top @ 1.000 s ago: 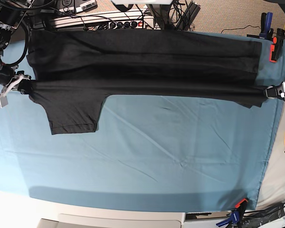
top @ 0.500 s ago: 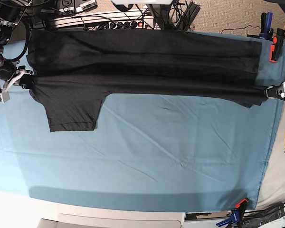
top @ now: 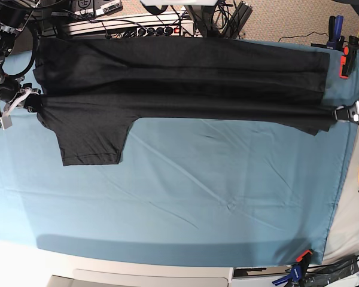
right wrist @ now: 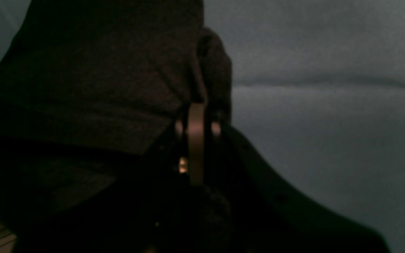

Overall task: Fold the T-shirt properly
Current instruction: 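Open both grippers and release the folded hem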

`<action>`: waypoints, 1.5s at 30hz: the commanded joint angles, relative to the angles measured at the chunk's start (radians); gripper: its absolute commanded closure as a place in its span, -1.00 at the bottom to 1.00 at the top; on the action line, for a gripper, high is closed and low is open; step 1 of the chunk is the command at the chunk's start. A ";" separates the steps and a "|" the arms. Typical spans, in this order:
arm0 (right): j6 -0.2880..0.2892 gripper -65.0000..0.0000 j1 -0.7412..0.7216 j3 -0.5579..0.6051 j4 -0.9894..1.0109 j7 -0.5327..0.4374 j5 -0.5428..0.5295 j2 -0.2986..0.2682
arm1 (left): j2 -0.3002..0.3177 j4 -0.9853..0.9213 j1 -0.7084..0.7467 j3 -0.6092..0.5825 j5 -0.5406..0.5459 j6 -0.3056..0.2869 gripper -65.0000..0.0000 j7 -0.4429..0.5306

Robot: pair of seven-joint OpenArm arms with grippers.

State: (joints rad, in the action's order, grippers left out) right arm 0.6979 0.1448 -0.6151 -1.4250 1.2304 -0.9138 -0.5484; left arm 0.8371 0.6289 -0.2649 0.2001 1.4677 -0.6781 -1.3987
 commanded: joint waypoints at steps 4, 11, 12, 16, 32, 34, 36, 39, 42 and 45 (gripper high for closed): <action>0.000 1.00 -0.006 -0.012 -0.015 -0.029 -0.001 -0.031 | 0.039 0.011 -0.013 0.013 0.016 0.000 1.00 0.002; 0.000 1.00 -0.006 -0.012 -0.015 -0.028 -0.001 -0.030 | 0.038 0.016 -0.012 0.013 0.016 0.000 1.00 0.002; 0.000 1.00 -0.006 -0.012 -0.015 -0.028 -0.001 -0.030 | 0.039 0.016 -0.012 0.013 0.016 0.000 1.00 0.002; 0.000 1.00 -0.006 -0.012 -0.015 -0.029 -0.001 -0.030 | 0.038 0.016 -0.012 0.013 0.016 0.000 1.00 0.002; 0.000 0.41 -0.007 -0.012 -0.015 -0.056 -0.002 -0.030 | 0.038 0.016 -0.012 0.013 0.016 0.000 0.01 0.002; 0.000 0.41 -0.008 -0.012 -0.015 -0.086 -0.002 -0.030 | 0.038 0.016 -0.013 0.013 0.016 0.000 0.01 0.002; 0.000 0.41 -0.013 -0.013 -0.015 -0.104 -0.003 -0.030 | 0.038 0.016 -0.015 0.013 0.016 0.000 0.01 0.002; 0.000 0.41 -0.037 -0.013 -0.015 -0.128 -0.002 -0.030 | 0.038 0.017 -0.021 0.013 0.016 0.000 0.01 0.002; 0.000 0.41 -0.092 -0.013 -0.015 -0.138 -0.002 -0.030 | 0.038 0.027 -0.024 0.013 0.016 0.000 0.01 0.002; 0.000 0.41 -0.163 -0.013 -0.015 -0.139 0.005 -0.030 | 0.039 0.042 -0.024 0.013 0.016 0.000 0.01 0.002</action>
State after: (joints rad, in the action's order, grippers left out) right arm 0.6975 -0.0017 -0.6186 -1.4242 1.1164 -0.8967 -0.5484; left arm 0.8398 0.6563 -0.2672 0.2043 1.4628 -0.6746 -1.3956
